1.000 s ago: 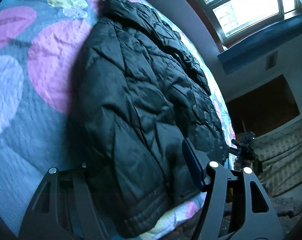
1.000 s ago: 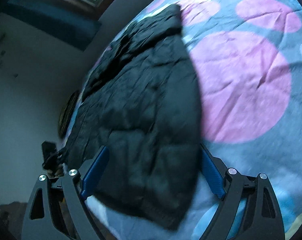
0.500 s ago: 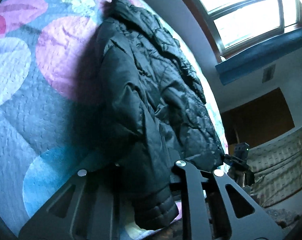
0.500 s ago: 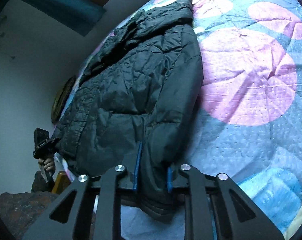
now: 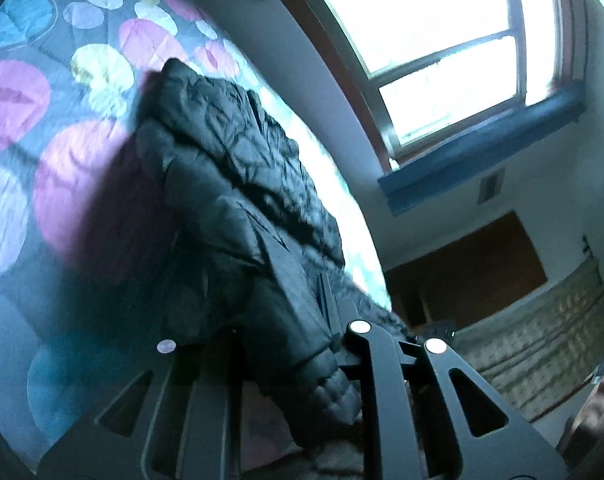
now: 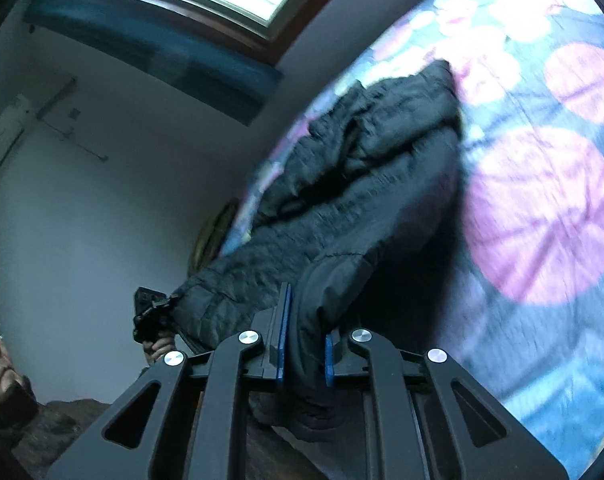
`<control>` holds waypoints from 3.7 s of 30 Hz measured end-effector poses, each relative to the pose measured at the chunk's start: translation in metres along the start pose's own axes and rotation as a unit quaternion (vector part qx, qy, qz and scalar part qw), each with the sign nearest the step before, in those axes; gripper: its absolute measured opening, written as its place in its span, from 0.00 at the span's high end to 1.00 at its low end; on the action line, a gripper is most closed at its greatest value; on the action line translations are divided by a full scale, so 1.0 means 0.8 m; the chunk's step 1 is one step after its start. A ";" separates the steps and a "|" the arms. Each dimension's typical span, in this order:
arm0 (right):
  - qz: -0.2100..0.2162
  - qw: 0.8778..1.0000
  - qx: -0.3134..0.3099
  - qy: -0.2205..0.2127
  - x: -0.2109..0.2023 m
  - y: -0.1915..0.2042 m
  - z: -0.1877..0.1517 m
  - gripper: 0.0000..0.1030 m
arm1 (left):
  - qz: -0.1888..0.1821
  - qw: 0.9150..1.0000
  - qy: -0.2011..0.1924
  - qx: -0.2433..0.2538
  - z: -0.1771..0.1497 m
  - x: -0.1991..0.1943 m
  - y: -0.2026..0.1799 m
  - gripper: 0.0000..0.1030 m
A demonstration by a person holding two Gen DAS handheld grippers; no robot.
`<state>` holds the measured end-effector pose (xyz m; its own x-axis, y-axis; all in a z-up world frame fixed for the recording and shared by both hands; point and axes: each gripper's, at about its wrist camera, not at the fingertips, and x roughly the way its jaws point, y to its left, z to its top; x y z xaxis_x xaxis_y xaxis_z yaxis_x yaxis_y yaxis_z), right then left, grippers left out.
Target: Fold large clothes
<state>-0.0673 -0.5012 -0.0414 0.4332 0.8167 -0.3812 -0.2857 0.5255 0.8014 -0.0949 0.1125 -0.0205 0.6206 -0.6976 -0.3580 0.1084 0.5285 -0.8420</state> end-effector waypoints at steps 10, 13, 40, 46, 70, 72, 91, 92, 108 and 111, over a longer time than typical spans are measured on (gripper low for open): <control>0.030 0.998 0.044 -0.045 0.059 -0.037 0.133 0.88 | -0.004 0.997 -0.044 -0.057 0.114 0.063 0.026 0.86; 0.015 0.996 0.072 -0.049 0.079 -0.064 0.161 0.88 | 0.020 0.996 -0.044 -0.071 0.146 0.092 0.046 0.86; 0.011 0.984 0.169 -0.046 0.128 -0.173 0.192 0.55 | -0.020 0.993 -0.006 -0.112 0.204 0.135 0.095 0.34; -0.004 0.990 0.122 -0.076 0.096 -0.148 0.194 0.33 | 0.023 1.000 -0.019 -0.006 0.201 0.116 0.058 0.24; -0.136 0.975 -0.176 -0.002 0.150 -0.091 0.237 0.28 | 0.135 0.964 0.039 0.228 0.255 0.177 0.066 0.22; -0.137 0.975 -0.176 -0.009 0.152 -0.091 0.237 0.42 | 0.127 0.966 0.040 0.222 0.264 0.180 0.069 0.22; -0.165 0.970 -0.180 -0.005 0.166 -0.090 0.232 0.63 | 0.158 0.959 0.100 0.213 0.281 0.220 0.093 0.62; -0.177 0.967 -0.182 -0.006 0.167 -0.089 0.232 0.74 | 0.172 0.954 0.095 0.226 0.278 0.221 0.088 0.64; -0.218 0.945 -0.233 -0.071 0.142 -0.015 0.269 0.85 | 0.211 0.933 -0.024 0.291 0.284 0.177 -0.025 0.90; -0.227 0.944 -0.227 -0.079 0.157 -0.014 0.303 0.85 | 0.230 0.929 -0.026 0.288 0.309 0.200 -0.026 0.90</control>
<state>0.1972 -0.4624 0.0137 0.7115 0.4556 -0.5351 -0.3615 0.8902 0.2772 0.1940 0.1096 0.0394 0.7394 -0.3174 -0.5937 0.2102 0.9466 -0.2444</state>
